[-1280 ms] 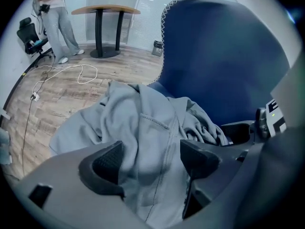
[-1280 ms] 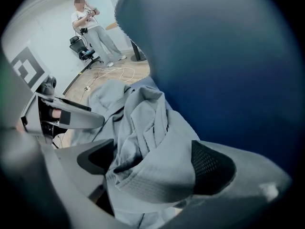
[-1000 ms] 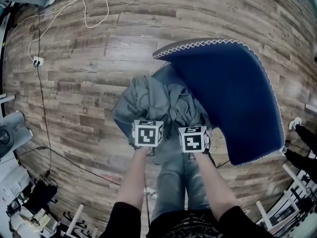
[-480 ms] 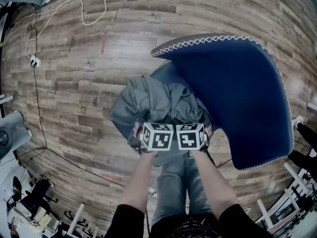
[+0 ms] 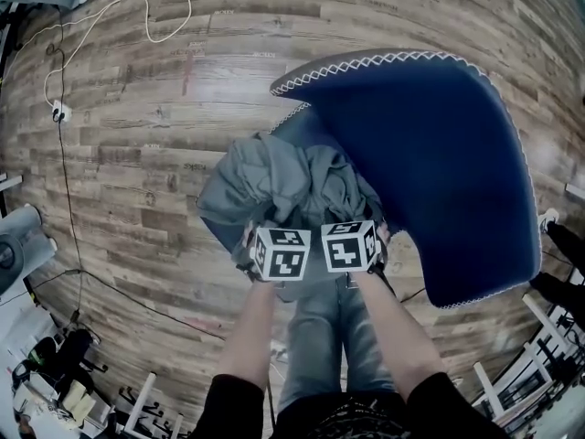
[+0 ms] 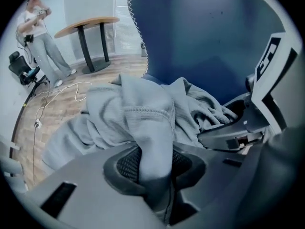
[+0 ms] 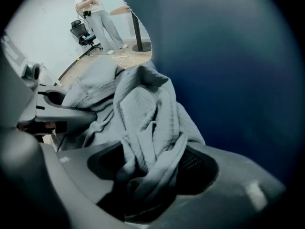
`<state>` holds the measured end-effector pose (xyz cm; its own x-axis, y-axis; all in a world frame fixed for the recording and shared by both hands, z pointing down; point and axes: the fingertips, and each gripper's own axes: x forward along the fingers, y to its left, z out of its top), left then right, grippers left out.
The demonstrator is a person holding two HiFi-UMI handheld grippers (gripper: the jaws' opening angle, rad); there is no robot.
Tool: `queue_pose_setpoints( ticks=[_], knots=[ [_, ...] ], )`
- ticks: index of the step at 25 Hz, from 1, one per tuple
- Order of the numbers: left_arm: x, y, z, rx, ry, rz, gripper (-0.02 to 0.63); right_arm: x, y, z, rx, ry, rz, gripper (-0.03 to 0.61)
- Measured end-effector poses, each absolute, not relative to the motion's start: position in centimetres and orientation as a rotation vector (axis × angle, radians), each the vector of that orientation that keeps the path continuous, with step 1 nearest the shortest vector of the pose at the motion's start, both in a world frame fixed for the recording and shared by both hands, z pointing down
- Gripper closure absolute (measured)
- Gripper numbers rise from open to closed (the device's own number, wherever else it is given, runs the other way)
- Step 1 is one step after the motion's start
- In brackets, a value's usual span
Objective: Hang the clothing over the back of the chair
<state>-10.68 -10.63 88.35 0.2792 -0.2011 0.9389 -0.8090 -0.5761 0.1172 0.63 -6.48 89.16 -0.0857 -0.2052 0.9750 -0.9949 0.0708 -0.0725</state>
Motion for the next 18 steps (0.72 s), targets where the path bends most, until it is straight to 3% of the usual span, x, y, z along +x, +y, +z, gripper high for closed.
queue_pose_setpoints(
  ticks=[2,3,10,18],
  knots=[
    [-10.0,-10.4,88.2,1.992,-0.828,1.282,0.521,-0.4,-6.8,88.8,1.262,-1.517,1.086,0.404],
    [-9.6,-10.1,88.3,2.014,-0.775,1.272,0.532,-1.1,-6.8,88.8,1.253,-1.544,1.084,0.442],
    [-9.3,-9.3,87.7,1.975,-0.617,1.132,0.557,-2.7,-7.2,87.4,1.241,-1.710,1.200,0.463],
    [-9.2,-8.3,81.1,2.066,-0.615,0.919,0.563,-4.0,-7.7,80.8,1.230,-1.949,1.158,0.463]
  ],
)
